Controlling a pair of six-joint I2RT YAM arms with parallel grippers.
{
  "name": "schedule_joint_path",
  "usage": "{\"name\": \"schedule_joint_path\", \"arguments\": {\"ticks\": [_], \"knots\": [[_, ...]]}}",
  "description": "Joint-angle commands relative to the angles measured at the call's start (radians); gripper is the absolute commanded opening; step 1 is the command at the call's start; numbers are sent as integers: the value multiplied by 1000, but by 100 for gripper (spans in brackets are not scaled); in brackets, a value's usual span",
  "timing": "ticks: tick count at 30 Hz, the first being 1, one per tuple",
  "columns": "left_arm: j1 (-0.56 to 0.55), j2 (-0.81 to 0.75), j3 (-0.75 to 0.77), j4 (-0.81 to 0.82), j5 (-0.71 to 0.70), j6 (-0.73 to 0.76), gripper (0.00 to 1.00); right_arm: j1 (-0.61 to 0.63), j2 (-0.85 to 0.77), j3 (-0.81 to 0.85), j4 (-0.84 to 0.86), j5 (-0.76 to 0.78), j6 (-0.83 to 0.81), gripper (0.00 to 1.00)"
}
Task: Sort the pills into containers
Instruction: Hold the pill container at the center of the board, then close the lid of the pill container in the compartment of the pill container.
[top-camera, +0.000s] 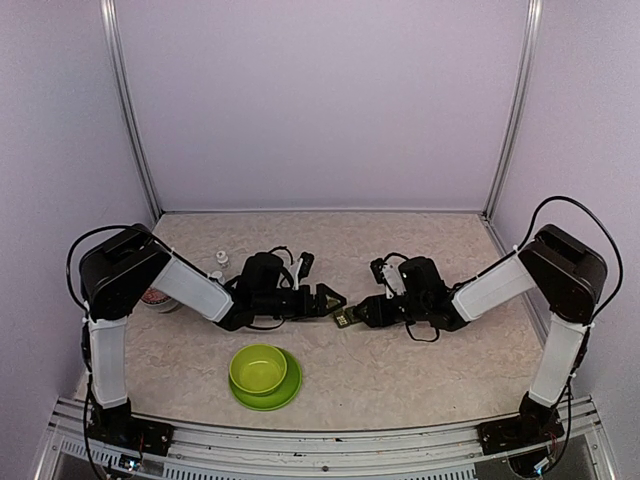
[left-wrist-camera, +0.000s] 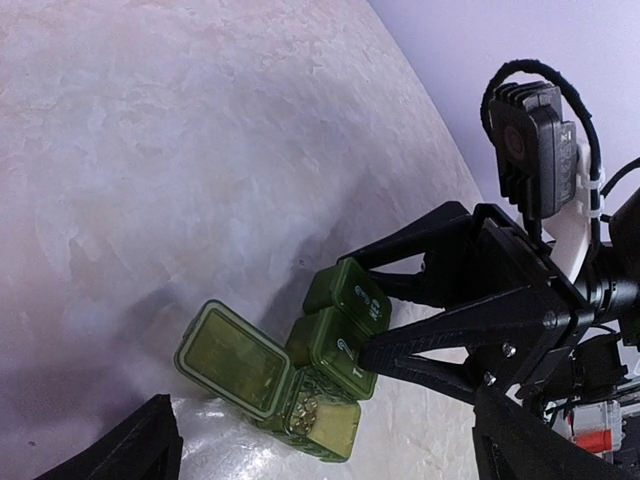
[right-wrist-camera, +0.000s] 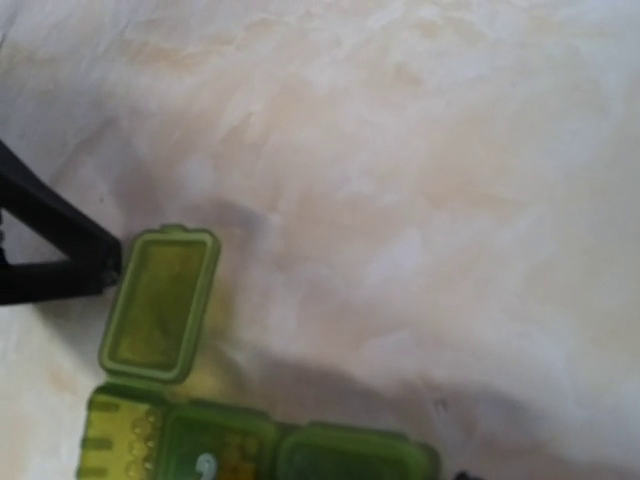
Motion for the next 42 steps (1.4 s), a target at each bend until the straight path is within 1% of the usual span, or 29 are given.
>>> {"name": "schedule_joint_path", "arguments": {"ticks": [1, 9, 14, 16, 20, 25, 37, 42], "knots": [[5, 27, 25, 50, 31, -2, 99, -13, 27, -6, 23, -15, 20, 54], [5, 35, 31, 93, 72, 10, 99, -15, 45, -6, 24, -28, 18, 52], [7, 52, 73, 36, 71, 27, 99, -17, 52, -8, 24, -32, 17, 51], [8, 55, 81, 3, 56, 18, 99, -17, 50, -10, 26, -33, 18, 51], [10, 41, 46, 34, 44, -8, 99, -17, 44, -10, 25, -34, 17, 51], [10, 39, 33, 25, 10, -41, 99, -17, 45, -7, 24, -39, 15, 51], [20, 99, 114, -30, 43, -55, 99, -17, 45, -10, 17, -39, 12, 51], [26, 115, 133, -16, 67, -59, 99, -17, 46, -12, 17, -42, 13, 51]]}}
